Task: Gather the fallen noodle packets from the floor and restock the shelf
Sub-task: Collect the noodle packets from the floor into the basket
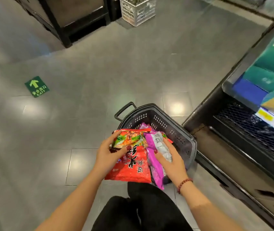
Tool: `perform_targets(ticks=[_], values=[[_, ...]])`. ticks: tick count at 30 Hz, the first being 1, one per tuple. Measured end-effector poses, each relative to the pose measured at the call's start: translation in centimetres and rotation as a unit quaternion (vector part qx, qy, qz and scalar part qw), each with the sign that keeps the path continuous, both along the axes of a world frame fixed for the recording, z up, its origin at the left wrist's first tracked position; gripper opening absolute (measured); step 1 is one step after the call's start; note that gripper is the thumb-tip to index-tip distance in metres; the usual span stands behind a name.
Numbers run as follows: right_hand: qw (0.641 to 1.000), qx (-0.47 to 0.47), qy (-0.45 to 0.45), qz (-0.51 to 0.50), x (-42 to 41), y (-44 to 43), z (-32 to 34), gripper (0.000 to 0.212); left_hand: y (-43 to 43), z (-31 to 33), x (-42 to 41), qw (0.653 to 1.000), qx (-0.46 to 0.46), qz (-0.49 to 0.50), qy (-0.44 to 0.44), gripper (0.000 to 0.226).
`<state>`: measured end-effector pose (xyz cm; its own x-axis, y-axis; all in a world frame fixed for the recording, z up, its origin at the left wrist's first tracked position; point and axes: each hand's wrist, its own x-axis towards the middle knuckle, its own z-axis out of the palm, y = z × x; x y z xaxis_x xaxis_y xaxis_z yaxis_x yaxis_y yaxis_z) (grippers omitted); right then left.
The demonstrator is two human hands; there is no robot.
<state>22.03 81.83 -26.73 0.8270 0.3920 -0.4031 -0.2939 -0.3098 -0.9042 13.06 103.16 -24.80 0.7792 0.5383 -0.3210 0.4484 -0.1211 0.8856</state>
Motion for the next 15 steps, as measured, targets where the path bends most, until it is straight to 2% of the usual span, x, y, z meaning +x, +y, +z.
perform_targets(ticks=[8,12,15], values=[[0.992,-0.027,0.021,-0.123,3.3,1.0,-1.5,0.055,1.3,-0.7,8.1,0.995,-0.012,-0.1,0.01,0.054],[0.981,-0.072,0.028,-0.178,4.5,2.1,-2.6,0.058,2.6,-3.5,12.2,0.985,-0.029,-0.165,0.038,0.055],[0.97,-0.129,0.022,-0.203,5.7,2.9,-5.3,0.06,3.7,-7.2,15.2,0.974,0.001,-0.219,0.055,0.058]])
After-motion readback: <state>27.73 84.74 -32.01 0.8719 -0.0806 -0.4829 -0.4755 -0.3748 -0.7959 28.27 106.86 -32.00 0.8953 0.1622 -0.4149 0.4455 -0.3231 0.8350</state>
